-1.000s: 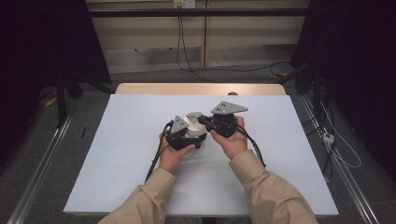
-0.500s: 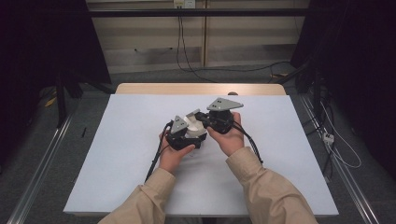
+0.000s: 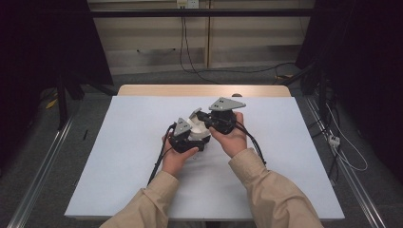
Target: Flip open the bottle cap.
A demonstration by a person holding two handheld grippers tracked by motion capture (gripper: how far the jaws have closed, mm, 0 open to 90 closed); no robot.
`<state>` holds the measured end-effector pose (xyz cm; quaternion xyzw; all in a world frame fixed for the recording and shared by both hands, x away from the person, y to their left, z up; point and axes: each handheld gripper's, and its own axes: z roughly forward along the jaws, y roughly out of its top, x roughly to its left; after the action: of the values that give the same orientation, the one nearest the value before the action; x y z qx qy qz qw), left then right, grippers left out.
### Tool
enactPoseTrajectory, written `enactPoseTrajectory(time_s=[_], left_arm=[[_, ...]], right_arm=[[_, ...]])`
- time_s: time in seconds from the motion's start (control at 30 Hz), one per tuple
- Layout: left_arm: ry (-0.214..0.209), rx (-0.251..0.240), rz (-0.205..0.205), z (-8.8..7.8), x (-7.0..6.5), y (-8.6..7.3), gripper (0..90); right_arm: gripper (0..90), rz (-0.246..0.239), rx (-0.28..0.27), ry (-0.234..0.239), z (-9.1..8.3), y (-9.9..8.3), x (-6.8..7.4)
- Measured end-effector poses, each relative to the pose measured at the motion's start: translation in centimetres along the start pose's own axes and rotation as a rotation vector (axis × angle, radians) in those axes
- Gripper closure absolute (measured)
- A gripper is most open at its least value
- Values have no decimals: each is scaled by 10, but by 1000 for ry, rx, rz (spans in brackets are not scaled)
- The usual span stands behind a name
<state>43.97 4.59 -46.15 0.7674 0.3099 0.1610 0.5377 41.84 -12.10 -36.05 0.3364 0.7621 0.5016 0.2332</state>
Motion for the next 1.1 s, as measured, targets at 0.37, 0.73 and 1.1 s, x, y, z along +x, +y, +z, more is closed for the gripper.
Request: enactPoseTrajectory(time_s=[0.37,0.73,1.1], left_arm=[[0,1,0,0,0,0,178],[1,2,9,0,1,0,178],[1,3,7,0,1,0,178]], right_arm=[[900,-7,6,1,6,3,0],[900,-16,14,-3,13,4,0],[900,-17,13,0,19,5,0]])
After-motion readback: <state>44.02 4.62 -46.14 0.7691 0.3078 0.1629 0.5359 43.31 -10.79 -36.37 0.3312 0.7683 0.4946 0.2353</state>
